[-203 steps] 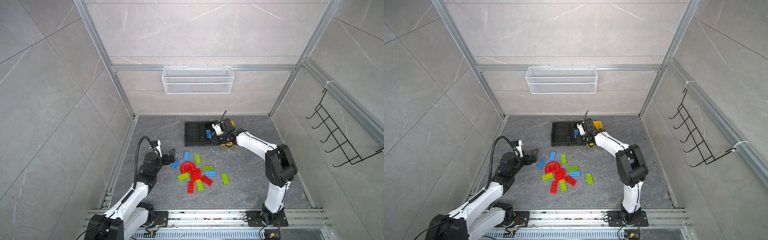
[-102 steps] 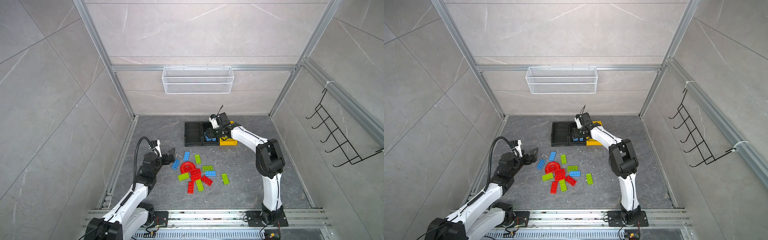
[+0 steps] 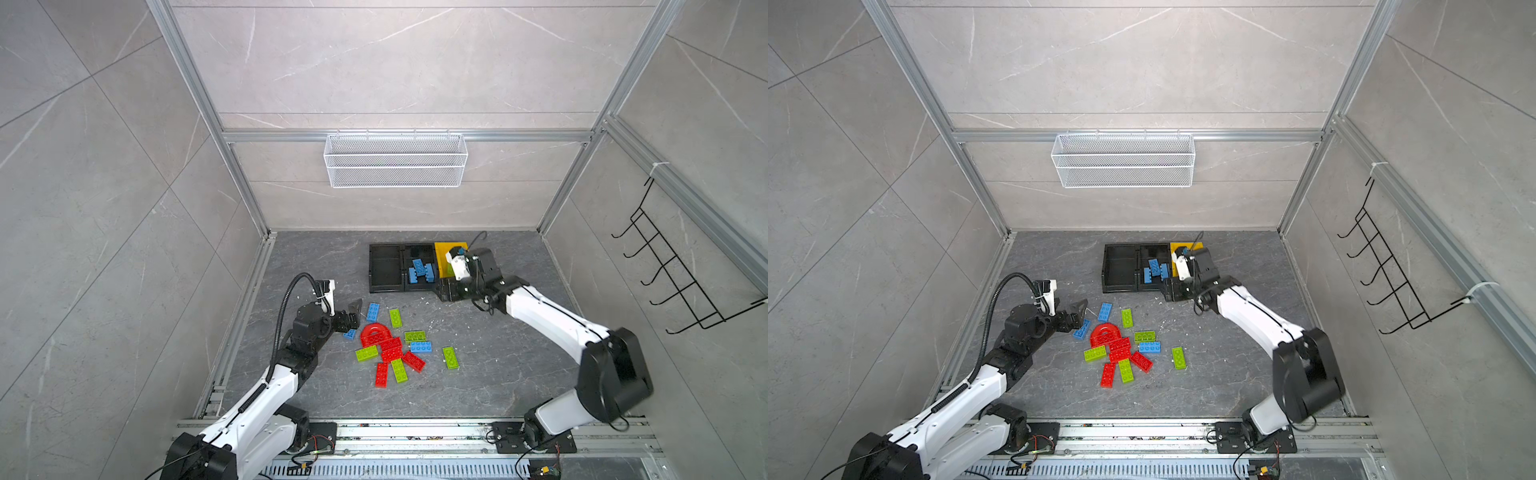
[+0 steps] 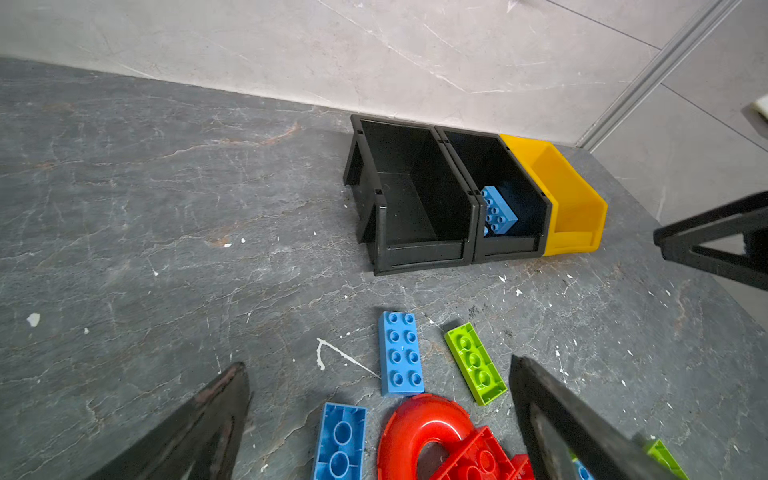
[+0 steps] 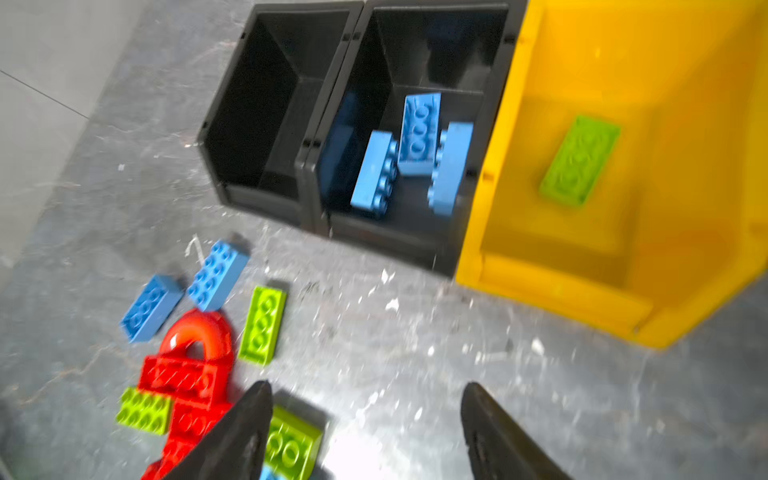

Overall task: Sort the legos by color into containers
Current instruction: 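Draw the right arm back while the left gripper reaches toward a blue brick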

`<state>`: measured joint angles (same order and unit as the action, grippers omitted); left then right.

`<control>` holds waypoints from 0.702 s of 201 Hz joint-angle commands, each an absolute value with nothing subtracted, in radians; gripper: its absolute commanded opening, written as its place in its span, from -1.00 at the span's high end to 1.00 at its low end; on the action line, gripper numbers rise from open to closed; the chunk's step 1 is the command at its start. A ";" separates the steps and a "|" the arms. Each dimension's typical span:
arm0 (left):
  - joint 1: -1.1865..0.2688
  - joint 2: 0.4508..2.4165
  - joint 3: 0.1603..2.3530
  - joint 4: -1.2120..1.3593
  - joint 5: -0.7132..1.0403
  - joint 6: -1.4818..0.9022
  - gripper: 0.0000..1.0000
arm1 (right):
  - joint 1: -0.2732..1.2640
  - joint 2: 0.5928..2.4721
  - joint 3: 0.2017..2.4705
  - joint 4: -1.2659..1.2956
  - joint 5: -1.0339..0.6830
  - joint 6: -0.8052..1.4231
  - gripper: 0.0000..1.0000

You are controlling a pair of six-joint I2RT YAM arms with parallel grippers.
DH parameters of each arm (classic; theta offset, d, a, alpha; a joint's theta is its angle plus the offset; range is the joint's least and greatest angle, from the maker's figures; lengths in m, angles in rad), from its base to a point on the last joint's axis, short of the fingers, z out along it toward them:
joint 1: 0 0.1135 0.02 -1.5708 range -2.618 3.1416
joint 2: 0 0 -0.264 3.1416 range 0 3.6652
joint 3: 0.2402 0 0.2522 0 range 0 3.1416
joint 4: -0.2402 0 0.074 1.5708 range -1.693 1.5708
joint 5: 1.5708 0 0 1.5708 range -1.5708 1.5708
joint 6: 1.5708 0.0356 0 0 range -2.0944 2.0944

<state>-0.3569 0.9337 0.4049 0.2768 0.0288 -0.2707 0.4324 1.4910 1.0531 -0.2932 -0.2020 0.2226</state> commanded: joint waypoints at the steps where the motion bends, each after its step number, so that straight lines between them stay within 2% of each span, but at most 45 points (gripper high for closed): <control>1: -0.368 0.942 0.452 0.274 0.036 -0.223 -0.99 | 0.491 1.422 0.929 -0.245 -0.205 0.282 -0.45; 21: -0.386 0.986 0.499 0.232 0.097 -0.201 -0.99 | 0.521 1.380 0.886 -0.252 -0.201 0.284 -0.46; 61: -0.477 1.211 0.646 0.105 0.086 -0.148 -0.98 | 0.521 1.269 0.809 -0.229 -0.204 0.262 -0.48; 141: -0.485 1.466 0.800 -0.034 0.065 -0.163 -0.71 | 0.521 1.084 0.655 -0.143 -0.188 0.257 -0.49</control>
